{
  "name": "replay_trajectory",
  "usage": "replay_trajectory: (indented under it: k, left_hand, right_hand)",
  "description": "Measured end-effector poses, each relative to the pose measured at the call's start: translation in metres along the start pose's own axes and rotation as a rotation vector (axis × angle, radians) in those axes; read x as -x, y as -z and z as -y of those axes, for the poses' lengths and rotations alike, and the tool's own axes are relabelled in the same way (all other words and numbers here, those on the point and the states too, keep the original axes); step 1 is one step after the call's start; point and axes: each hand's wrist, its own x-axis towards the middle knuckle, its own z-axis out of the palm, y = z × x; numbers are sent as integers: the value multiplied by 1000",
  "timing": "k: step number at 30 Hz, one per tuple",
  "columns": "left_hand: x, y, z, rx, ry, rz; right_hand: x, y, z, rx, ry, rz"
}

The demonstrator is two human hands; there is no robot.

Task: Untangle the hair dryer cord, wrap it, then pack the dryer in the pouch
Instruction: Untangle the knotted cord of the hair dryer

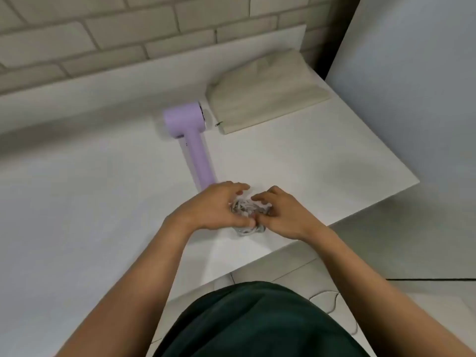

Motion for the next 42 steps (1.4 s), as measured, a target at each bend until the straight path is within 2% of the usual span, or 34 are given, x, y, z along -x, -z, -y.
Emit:
replay_trajectory:
  k: [3, 8, 11, 18, 20, 22, 25, 27, 29, 32, 34, 38, 42]
  left_hand:
    - [0, -9, 15, -249, -27, 121]
    - [-15, -12, 26, -313, -113, 51]
    - [-23, -5, 26, -321, -127, 91]
    - [-37, -1, 27, -52, -196, 115]
    - [-37, -1, 25, 15, -199, 70]
    - [-37, -3, 22, 90, -198, 15]
    - [-36, -8, 9, 170, -181, -118]
    - [-38, -17, -3, 207, -175, -200]
    - [-42, -26, -13, 219, -178, -255]
    - [-48, -39, -24, 214, -181, -296]
    - [-51, -42, -29, 227, -173, -250]
    - [-59, -25, -29, 276, -166, 28]
    - [-59, -13, -32, 354, -181, 78]
  right_hand:
    - [-5, -2, 4, 22, -6, -30]
    - [-10, 0, 14, -65, -70, -187]
    - [-13, 1, 22, -96, -101, -260]
    - [-10, 9, 31, -69, 45, -366]
    - [-8, 12, 30, -132, 60, -408]
    - [-4, 16, 29, -305, -12, -445]
    - [5, 28, 22, -577, -181, -296]
    - [13, 31, 14, -665, -191, -166]
    - [19, 32, 7, -690, -169, -146]
    - [23, 34, -5, -737, -153, -204]
    - [24, 38, -13, -712, -138, -207]
    - [26, 44, -25, -677, -117, -195]
    - [27, 51, -27, -683, -84, -180]
